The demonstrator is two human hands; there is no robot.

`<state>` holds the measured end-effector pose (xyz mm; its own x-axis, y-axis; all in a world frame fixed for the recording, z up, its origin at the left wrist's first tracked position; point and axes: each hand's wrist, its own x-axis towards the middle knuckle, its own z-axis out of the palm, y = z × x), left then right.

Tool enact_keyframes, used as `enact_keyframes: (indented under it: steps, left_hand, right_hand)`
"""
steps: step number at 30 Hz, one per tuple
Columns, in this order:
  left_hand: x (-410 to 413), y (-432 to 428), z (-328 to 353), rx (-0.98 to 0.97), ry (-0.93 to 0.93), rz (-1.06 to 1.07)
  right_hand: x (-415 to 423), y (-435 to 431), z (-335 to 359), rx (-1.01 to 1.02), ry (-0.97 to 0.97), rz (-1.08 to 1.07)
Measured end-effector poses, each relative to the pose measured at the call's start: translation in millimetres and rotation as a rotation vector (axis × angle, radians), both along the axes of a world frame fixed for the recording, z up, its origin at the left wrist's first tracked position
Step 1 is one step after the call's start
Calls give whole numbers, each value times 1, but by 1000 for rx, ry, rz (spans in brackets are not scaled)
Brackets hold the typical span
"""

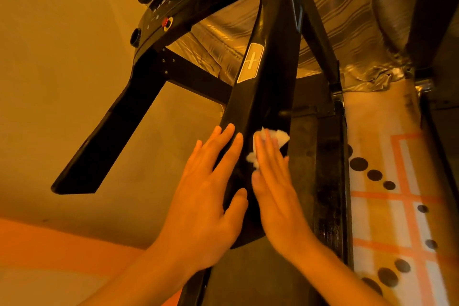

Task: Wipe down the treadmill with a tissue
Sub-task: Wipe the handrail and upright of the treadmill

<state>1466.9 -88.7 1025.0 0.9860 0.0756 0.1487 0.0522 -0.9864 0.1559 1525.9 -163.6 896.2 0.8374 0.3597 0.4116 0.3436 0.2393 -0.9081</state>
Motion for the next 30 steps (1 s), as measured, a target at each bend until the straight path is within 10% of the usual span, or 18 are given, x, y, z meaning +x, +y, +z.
enact_keyframes:
  steps: [7,15,23,30]
  left_hand:
    - [0,-1,1,41,9,8]
    - [-1,-2,-1,44,-14,4]
    - [-1,-1,-1,54,-7,-6]
    - [-1,1,-3,42,-25,-10]
  right_hand:
    - [164,31,10,-77,249,-45]
    - [-34,-8,-33,2,45,21]
    - [180,30,-10,-59,404,-22]
    - [-43,-4,-35,98,206,35]
